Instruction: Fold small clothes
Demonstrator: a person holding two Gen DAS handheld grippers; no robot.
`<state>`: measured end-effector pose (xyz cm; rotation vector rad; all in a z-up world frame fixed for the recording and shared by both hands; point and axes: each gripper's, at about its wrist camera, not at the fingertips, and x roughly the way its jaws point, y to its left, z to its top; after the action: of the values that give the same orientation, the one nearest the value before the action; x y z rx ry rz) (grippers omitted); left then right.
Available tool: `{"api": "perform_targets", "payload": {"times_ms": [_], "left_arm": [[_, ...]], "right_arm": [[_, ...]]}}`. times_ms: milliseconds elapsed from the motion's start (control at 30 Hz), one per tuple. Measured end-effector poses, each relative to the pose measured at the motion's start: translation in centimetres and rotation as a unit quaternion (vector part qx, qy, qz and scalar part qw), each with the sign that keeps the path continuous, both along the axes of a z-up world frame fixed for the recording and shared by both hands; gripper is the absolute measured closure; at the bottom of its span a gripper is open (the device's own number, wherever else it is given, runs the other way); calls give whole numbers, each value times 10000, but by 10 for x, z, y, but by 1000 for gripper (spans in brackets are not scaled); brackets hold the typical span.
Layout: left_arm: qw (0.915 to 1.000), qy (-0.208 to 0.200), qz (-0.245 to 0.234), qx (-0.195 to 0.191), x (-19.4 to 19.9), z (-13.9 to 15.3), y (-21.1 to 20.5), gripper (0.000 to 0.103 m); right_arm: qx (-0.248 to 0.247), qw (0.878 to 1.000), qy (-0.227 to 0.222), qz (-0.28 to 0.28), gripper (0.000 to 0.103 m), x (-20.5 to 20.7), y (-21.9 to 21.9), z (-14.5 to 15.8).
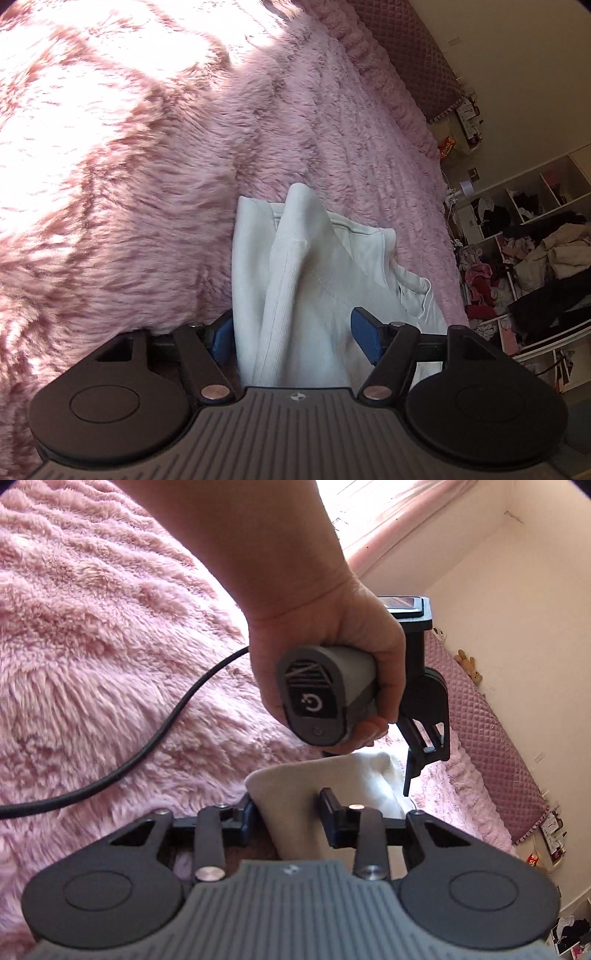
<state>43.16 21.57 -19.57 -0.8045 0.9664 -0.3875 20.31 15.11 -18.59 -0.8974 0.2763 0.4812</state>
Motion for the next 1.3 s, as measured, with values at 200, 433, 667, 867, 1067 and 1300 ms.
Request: {"api": "perform_targets", "payload": {"times_ms": [200,433,667,867,1067,1300], "left_arm": [[9997,38,180,-187,6,-6,3,25],[9968,68,532,-590,10,-11,13,28],[9954,-263,740,-543,-2,-12,15,82],[9962,-451,713,-223,-4,14,3,86],[9953,-572,625,-468,-3,36,-6,87],[9966,-680,350,-305,9,71,-54,88]], "right_arm": [[-22,10000,-86,-5,89,-8,7,-1],[105,9999,100,-61,94,-1,6,5],[311,9993,157,-103,102,10,-7,19],[609,9978,154,-191,103,14,-17,34],[1115,9928,186,-404,103,19,-40,59],[1793,9797,51,-893,103,30,-93,96]]}}
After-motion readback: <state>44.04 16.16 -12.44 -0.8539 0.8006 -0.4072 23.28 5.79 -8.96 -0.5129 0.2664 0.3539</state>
